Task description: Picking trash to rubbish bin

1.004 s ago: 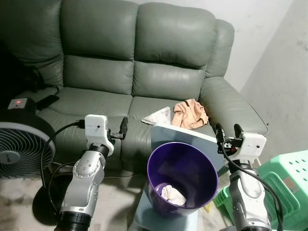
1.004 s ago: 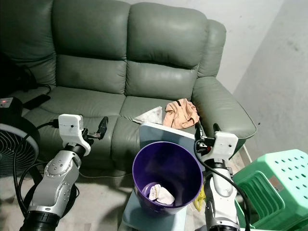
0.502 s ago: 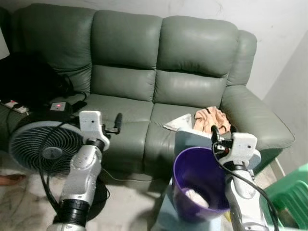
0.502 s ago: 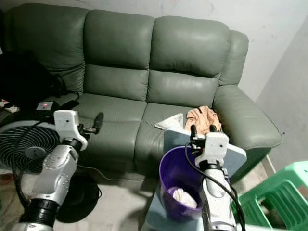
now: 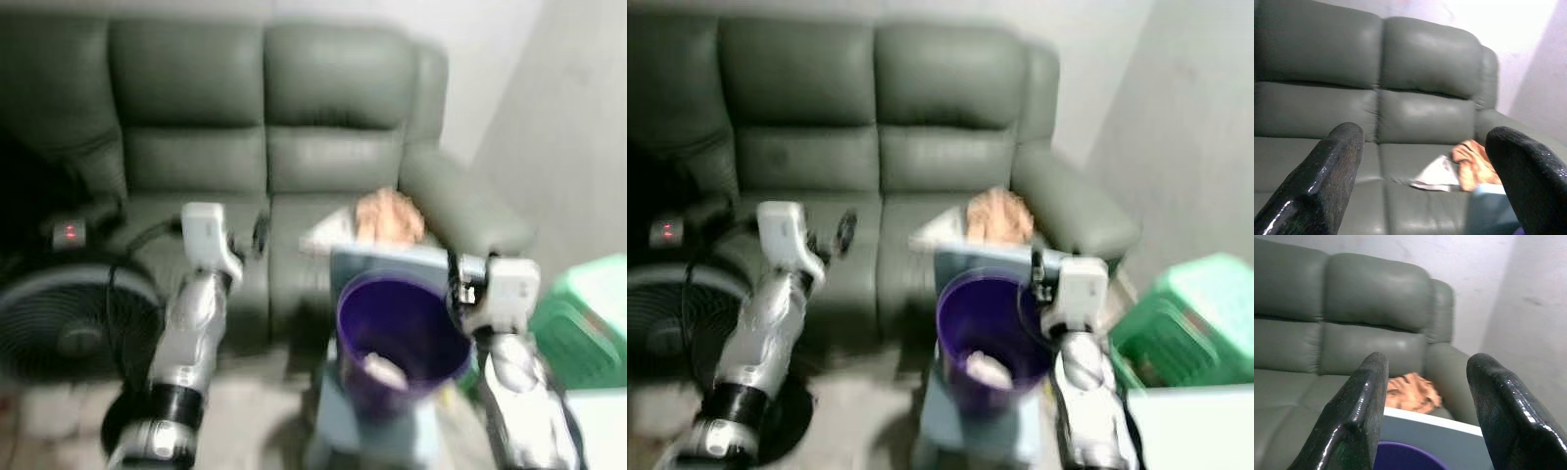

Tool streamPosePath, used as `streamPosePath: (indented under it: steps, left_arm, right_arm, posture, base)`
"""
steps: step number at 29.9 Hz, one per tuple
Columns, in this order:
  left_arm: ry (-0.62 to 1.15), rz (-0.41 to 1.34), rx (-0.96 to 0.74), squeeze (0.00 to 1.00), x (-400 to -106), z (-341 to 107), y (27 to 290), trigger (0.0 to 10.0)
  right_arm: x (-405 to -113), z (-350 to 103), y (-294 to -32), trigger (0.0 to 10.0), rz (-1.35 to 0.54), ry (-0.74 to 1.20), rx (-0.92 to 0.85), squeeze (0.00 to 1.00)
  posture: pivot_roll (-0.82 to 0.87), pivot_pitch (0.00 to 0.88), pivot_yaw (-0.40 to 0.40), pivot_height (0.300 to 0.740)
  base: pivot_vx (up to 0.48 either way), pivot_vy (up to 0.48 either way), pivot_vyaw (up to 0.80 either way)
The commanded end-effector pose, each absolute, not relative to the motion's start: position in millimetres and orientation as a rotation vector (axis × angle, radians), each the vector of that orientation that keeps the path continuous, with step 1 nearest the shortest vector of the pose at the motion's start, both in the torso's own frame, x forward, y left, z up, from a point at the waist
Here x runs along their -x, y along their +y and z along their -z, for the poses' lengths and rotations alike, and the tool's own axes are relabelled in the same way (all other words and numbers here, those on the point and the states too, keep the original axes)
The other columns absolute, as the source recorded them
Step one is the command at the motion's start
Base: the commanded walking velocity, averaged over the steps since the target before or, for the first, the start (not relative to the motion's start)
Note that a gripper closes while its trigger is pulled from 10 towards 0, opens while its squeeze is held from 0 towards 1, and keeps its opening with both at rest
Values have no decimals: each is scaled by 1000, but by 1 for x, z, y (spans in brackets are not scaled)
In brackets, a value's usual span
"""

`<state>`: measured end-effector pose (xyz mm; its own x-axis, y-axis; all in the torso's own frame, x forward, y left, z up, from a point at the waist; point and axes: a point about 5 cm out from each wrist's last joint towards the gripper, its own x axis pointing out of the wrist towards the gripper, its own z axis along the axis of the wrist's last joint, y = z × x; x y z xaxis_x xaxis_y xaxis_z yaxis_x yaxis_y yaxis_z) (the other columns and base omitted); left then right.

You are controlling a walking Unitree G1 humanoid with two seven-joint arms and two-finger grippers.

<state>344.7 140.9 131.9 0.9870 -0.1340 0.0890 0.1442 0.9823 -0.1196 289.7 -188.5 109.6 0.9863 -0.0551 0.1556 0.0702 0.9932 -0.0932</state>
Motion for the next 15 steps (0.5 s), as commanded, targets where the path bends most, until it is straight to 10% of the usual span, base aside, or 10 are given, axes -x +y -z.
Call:
streamPosePath:
  steps: [1,15]
  left_arm:
    - [-88,76,110,0,-344,-132,157,10000]
    - [-65,34,77,0,-340,-123,157,10000]
  right_arm:
    - [-297,-116,-178,10000,12,-163,105,0]
    - [-303,-111,-176,10000,-26,-104,123,0]
  posture:
    - [-49,0,-97,740]
    - [-12,0,-139,740]
  base:
    - [0,465,0]
    - [0,0,-588]
